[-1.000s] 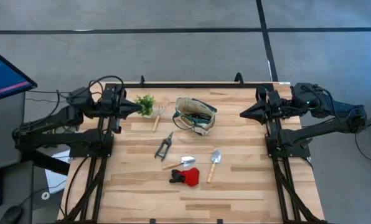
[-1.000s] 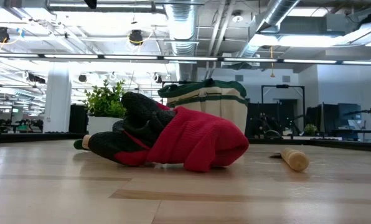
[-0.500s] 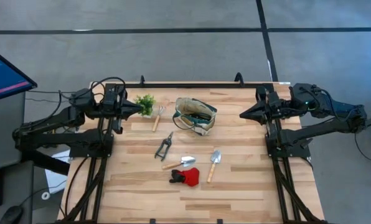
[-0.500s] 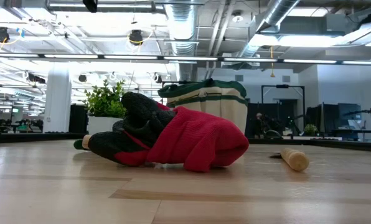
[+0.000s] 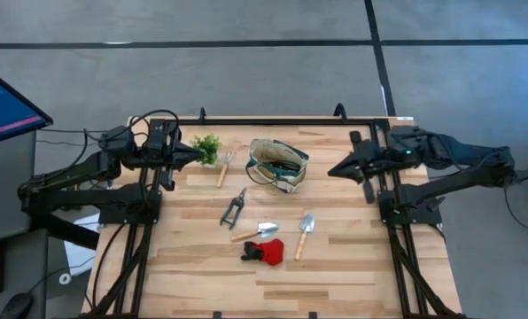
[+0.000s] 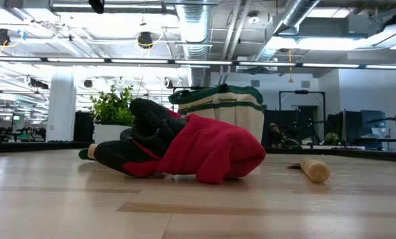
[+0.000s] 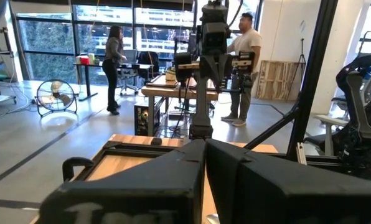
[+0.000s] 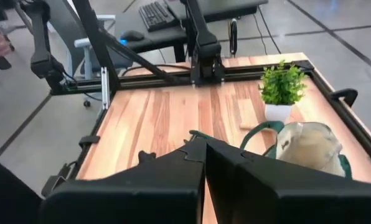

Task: Pick & Place Garden tools in Gardening bag
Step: Put the red gloves into the gardening bag

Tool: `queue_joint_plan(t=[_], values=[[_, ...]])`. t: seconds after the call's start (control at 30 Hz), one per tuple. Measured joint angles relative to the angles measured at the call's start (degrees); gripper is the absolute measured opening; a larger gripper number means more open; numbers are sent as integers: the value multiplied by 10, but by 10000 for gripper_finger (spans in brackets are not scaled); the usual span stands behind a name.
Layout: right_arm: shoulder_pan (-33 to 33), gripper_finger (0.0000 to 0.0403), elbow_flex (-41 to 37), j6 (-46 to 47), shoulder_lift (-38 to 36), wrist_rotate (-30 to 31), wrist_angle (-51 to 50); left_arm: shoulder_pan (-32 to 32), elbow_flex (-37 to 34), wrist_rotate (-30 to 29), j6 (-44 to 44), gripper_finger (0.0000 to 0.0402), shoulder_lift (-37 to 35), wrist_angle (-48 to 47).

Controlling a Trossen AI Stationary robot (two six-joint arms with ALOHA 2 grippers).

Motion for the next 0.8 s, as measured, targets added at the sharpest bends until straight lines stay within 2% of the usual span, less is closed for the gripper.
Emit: queue_joint_plan(t=[0.4, 0.57, 0.8], values=[[0, 0, 0, 21, 94, 4, 150, 0, 0, 0, 0, 3, 0, 0], [0, 0, 0, 42, 120, 26, 173, 0, 0, 0, 0, 3, 0, -1], [0, 0, 0, 124, 163, 25, 174, 0, 0, 0, 33, 3, 1, -13]])
